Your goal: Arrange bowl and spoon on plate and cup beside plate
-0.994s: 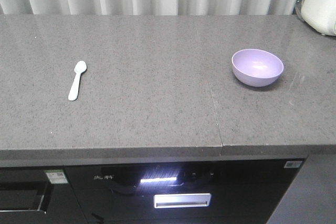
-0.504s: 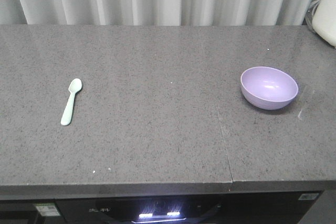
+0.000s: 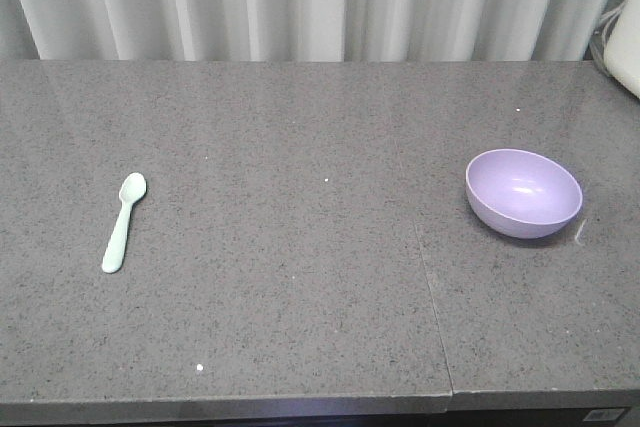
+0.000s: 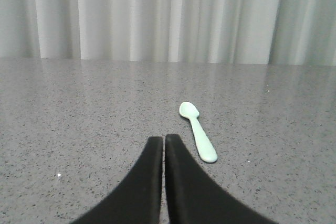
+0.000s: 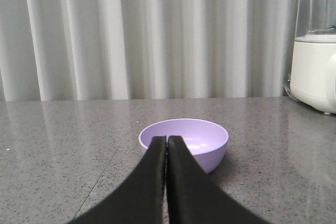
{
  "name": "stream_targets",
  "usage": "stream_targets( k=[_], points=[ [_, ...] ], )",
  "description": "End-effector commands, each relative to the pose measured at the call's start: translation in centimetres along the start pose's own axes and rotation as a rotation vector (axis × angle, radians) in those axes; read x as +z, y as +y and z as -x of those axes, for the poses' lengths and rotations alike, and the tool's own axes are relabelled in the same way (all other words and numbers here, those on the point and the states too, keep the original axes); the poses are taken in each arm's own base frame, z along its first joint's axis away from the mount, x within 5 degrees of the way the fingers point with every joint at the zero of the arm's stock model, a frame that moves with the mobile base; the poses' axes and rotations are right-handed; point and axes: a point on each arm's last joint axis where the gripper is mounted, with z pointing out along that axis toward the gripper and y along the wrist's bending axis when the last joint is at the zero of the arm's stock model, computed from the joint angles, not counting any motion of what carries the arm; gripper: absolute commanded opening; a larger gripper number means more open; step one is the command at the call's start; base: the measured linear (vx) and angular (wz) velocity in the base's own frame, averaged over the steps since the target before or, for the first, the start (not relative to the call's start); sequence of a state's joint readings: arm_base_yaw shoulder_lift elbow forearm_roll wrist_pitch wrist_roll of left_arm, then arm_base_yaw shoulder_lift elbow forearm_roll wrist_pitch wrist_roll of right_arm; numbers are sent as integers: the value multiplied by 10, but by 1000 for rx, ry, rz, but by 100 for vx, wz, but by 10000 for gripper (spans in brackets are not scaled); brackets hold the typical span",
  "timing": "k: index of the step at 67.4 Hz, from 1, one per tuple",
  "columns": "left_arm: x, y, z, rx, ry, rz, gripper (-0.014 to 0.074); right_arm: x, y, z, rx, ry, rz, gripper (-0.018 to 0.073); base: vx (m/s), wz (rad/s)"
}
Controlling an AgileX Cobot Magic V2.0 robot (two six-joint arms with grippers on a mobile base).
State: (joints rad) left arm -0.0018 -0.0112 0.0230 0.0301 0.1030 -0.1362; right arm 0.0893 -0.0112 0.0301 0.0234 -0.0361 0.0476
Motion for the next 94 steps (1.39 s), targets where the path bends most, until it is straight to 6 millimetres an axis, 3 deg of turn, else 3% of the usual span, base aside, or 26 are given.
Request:
stream_targets(
  k=[1,94],
  points=[
    [-3,-2,15,-12,-115,-15,-6,-1,0,5,-14,-77,0,-11,6,-1],
    [-3,-2,15,-12,-115,-15,-6,-1,0,5,-14,-81,1,-11,1,0]
  ],
)
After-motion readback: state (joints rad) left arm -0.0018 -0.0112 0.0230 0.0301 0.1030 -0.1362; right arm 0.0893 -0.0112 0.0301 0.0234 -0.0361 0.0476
